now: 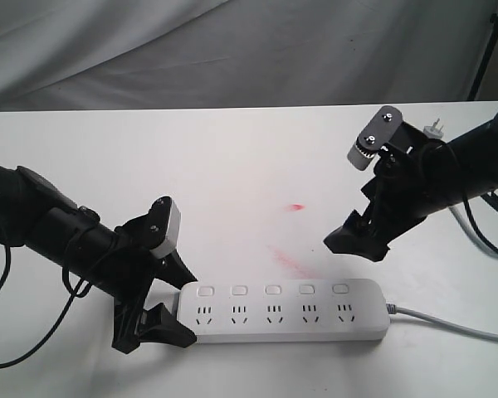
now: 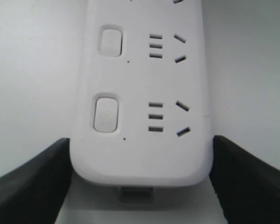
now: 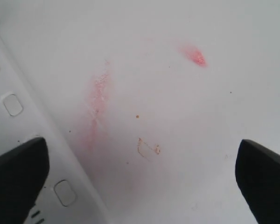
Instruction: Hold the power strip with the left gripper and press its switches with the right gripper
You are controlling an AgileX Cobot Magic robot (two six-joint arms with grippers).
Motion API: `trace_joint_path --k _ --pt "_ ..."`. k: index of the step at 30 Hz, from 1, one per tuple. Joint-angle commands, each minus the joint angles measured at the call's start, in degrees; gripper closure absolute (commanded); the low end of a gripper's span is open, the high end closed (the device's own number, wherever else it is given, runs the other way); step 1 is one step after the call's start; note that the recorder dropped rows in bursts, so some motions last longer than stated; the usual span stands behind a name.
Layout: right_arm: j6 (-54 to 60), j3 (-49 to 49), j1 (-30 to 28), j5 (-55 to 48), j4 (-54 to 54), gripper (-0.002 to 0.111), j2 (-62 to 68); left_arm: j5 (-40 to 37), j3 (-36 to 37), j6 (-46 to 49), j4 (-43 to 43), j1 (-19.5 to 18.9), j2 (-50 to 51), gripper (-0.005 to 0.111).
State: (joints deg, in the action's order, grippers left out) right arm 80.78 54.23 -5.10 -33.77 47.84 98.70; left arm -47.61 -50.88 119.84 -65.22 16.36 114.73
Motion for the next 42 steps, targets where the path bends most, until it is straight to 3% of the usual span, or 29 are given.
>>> trace_joint_path --k 1,6,16,25,42 --pt "-1.8 -0.2 -0.1 -3.7 2.7 0.006 -0.6 0.0 -0.1 0.1 -0.3 0.3 0.0 0.051" --pt "-1.8 -0.1 -0.1 -7.5 3.9 0.016 -1.4 0.0 -0.1 0.1 -0.3 0.3 0.0 0.051" --pt "-1.8 -0.1 -0.1 -9.1 6.6 0.076 -7.4 0.0 -0.1 0.1 -0.3 0.3 0.0 0.051" --pt "-2.1 -0.1 -0.1 -9.3 14.6 0.107 -13.4 0.0 -0.1 0.1 -0.3 0.3 0.0 0.051" --pt "-2.1 -0.1 -0.1 -9.8 18.3 0.108 -26.1 0.0 -0.1 0.1 -0.3 0.3 0.0 0.051"
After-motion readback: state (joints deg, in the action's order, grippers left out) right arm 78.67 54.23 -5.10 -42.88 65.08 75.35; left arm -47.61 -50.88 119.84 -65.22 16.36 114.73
